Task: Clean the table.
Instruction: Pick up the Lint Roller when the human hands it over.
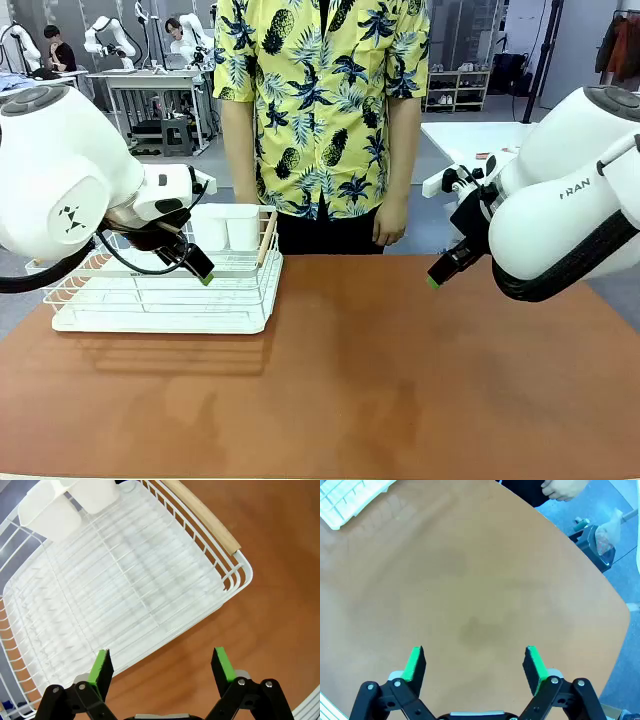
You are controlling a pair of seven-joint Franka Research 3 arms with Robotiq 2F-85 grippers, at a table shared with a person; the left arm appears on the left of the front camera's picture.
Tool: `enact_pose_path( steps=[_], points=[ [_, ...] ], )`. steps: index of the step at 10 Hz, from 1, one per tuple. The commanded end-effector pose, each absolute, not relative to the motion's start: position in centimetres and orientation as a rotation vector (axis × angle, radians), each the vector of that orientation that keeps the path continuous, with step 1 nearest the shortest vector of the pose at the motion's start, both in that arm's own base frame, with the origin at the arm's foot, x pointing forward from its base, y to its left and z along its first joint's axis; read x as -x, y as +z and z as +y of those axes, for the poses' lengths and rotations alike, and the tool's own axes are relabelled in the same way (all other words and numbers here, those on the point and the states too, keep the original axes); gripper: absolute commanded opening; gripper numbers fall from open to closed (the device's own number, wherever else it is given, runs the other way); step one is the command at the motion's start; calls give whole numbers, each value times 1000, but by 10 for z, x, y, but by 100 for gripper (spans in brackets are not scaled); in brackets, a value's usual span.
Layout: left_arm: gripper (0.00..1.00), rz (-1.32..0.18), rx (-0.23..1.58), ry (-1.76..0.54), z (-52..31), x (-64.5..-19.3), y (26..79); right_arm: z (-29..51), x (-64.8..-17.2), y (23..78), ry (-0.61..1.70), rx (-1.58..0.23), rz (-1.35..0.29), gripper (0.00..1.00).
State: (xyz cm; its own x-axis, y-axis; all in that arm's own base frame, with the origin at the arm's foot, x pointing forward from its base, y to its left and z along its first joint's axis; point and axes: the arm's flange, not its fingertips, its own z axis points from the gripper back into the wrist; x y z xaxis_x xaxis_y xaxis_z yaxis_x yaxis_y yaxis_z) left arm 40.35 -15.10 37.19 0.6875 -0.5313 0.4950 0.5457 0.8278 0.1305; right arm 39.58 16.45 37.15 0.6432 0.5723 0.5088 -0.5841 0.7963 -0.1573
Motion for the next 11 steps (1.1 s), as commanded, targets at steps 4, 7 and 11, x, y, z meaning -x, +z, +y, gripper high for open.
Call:
enact_pose_path(
  steps=[4, 7, 11],
  points=[
    [100, -545, 28, -603, -151, -403, 372, 165, -396, 372, 658, -22, -572, 100],
    [100, -545, 28, -603, -151, -403, 372, 165, -396, 372, 658, -22, -572, 100],
    [100, -545, 28, -603, -151, -403, 372, 165, -396, 372, 658, -22, -572, 100]
  ],
)
